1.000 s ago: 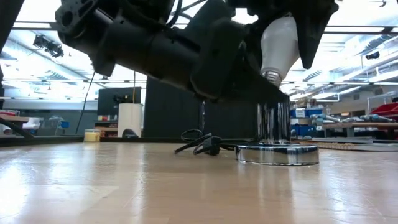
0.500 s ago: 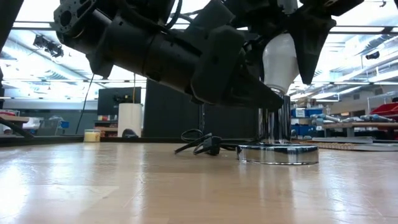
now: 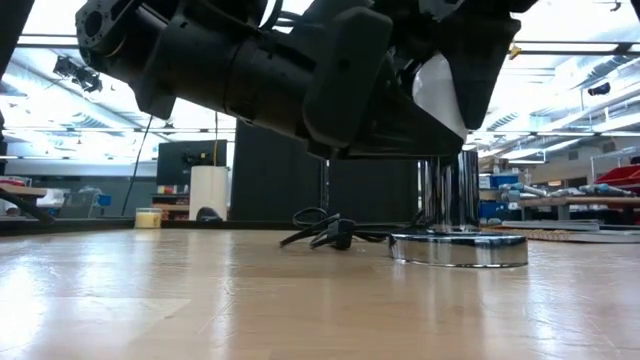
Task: Screw lightbulb
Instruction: Insert the lightbulb into the silver lamp
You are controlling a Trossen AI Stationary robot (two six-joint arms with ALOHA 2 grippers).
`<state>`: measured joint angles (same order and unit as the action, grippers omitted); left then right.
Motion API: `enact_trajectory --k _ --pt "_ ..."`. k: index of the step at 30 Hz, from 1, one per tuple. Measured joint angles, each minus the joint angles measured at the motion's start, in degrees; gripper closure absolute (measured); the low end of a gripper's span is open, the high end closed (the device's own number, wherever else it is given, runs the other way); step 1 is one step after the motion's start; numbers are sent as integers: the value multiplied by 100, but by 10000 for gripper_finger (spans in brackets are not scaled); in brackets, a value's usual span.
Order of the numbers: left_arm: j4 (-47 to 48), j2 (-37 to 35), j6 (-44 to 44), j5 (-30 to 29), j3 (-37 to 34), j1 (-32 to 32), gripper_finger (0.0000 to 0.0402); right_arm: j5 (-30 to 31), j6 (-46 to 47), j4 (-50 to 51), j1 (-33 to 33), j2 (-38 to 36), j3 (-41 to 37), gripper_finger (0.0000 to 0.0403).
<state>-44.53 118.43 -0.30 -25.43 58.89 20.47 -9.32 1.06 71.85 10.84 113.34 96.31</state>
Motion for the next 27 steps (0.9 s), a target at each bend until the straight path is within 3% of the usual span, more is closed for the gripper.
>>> enact_trajectory --k 8,18,27 --pt "9 0 45 80 0 4 136 68 360 -326 231 -7 0 131" --pt "126 2 143 -349 -4 8 136 207 647 -467 379 -14 0 140" --pt "626 -2 -1187 -403 13 -24 136 988 843 -415 538 -16 4 140"
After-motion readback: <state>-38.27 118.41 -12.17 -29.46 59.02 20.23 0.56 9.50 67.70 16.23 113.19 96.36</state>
